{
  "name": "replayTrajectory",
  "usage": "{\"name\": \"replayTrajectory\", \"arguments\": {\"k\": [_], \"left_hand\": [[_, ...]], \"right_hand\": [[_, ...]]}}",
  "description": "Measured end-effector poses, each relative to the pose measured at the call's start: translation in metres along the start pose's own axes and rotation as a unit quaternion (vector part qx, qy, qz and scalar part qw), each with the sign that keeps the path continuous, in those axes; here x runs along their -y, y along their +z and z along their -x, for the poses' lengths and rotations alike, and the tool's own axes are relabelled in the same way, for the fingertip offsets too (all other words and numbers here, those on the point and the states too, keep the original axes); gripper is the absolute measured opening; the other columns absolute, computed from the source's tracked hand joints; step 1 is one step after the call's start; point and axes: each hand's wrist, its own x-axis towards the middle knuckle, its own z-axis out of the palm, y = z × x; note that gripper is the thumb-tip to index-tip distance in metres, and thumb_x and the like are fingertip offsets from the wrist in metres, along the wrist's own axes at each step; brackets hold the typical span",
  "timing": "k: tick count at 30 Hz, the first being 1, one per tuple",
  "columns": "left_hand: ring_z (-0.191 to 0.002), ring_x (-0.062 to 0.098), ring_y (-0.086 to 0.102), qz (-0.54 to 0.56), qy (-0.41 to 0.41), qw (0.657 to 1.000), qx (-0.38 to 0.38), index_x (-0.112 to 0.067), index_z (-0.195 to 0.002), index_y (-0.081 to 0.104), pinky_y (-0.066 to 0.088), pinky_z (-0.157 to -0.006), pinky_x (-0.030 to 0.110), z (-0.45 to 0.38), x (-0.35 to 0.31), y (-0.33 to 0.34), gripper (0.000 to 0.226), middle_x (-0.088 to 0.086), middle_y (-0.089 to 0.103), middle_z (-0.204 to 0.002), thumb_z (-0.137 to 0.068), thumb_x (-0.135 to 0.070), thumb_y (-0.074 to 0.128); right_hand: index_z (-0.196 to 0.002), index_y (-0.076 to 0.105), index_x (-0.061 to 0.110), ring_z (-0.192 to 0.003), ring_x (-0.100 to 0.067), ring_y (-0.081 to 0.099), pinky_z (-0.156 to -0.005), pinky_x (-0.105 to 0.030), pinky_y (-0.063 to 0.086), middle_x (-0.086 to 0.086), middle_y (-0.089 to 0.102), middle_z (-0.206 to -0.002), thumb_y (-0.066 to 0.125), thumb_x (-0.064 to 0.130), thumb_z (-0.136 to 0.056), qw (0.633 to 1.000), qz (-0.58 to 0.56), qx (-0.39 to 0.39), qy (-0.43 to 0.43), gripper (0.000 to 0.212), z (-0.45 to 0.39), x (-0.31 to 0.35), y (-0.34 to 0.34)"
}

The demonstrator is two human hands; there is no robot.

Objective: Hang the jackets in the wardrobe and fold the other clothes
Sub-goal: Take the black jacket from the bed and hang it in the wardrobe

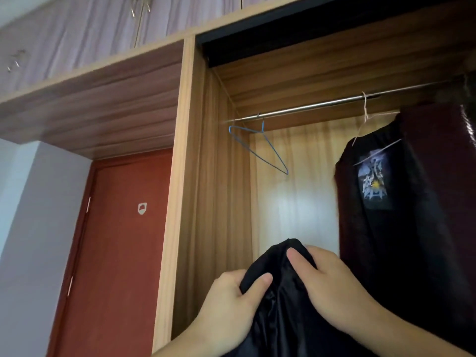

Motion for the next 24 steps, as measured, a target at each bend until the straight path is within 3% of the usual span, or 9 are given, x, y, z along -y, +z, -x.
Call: {"name": "replayTrajectory", "arguments": {"k": [5,8,11,15,18,20,22,24], "left_hand": [[-0.061,0.0,0.057,0.013,0.032,0.999,0.01,-0.026,-0.061,0.063,0.041,-0.058,0.012,-0.053,-0.002,0.006,0.042,-0.015,0.063,-0.064,-0.077,-0.066,0.059],[-0.08,-0.007,0.067,-0.036,0.07,0.996,0.038,-0.032,-0.085,0.071,0.048,-0.064,0.008,-0.085,-0.003,0.002,0.041,-0.021,0.073,-0.085,-0.063,-0.067,0.072],[-0.086,-0.006,0.067,-0.085,0.086,0.992,0.046,-0.031,-0.097,0.072,0.054,-0.076,0.019,-0.123,-0.004,-0.002,0.05,-0.021,0.073,-0.092,-0.061,-0.064,0.077],[-0.086,0.008,0.068,-0.185,0.128,0.974,0.025,-0.019,-0.095,0.072,0.055,-0.08,0.032,-0.184,-0.004,-0.009,0.031,-0.007,0.073,-0.092,-0.08,-0.046,0.072],[-0.079,0.019,0.062,-0.275,0.14,0.951,0.006,-0.013,-0.082,0.062,0.049,-0.063,0.029,-0.227,-0.009,-0.012,0.029,0.0,0.065,-0.084,-0.085,-0.041,0.067],[-0.077,0.023,0.059,-0.33,0.125,0.935,-0.021,-0.015,-0.073,0.051,0.041,-0.055,0.027,-0.253,-0.011,-0.016,0.032,0.003,0.061,-0.084,-0.083,-0.041,0.068],[-0.085,0.028,0.062,-0.368,0.102,0.923,-0.054,-0.015,-0.071,0.048,0.042,-0.06,0.027,-0.276,-0.011,-0.024,0.033,0.008,0.064,-0.095,-0.081,-0.039,0.068],[-0.087,0.029,0.063,-0.383,0.078,0.918,-0.074,-0.016,-0.069,0.046,0.042,-0.062,0.027,-0.292,-0.01,-0.037,0.031,0.009,0.064,-0.096,-0.08,-0.036,0.068]], "right_hand": [[-0.062,0.041,0.016,-0.052,-0.007,0.041,-0.055,-0.025,0.036,0.009,0.043,-0.055,0.044,0.036,-0.097,0.998,0.006,-0.028,-0.064,0.041,-0.082,-0.008,0.005],[-0.064,0.039,0.015,-0.053,-0.011,0.037,-0.056,-0.031,0.033,0.002,0.04,-0.059,0.045,0.035,-0.098,0.993,0.019,-0.051,-0.102,0.04,-0.129,-0.001,0.004],[-0.065,0.039,0.015,-0.053,-0.012,0.036,-0.055,-0.031,0.032,0.001,0.039,-0.059,0.045,0.035,-0.098,0.986,0.056,-0.077,-0.14,0.04,-0.169,0.005,0.005],[-0.059,0.038,0.016,-0.047,-0.006,0.036,-0.052,-0.029,0.029,0.008,0.039,-0.051,0.046,0.034,-0.098,0.971,0.136,-0.096,-0.172,0.043,-0.22,0.001,0.004],[-0.055,0.035,0.017,-0.045,-0.007,0.036,-0.049,-0.03,0.027,0.008,0.036,-0.045,0.049,0.034,-0.097,0.967,0.165,-0.115,-0.157,0.048,-0.259,-0.005,0.001],[-0.055,0.038,0.014,-0.051,-0.016,0.044,-0.05,-0.031,0.033,0.003,0.042,-0.05,0.05,0.041,-0.095,0.947,0.235,-0.165,-0.143,0.05,-0.283,-0.004,0.0],[-0.06,0.052,0.011,-0.063,-0.024,0.054,-0.06,-0.033,0.046,0.0,0.056,-0.061,0.049,0.048,-0.092,0.916,0.293,-0.23,-0.15,0.049,-0.306,0.001,0.003],[-0.068,0.061,0.015,-0.073,-0.028,0.058,-0.064,-0.032,0.047,-0.001,0.063,-0.071,0.051,0.049,-0.089,0.905,0.3,-0.257,-0.161,0.041,-0.326,0.014,0.008]]}}
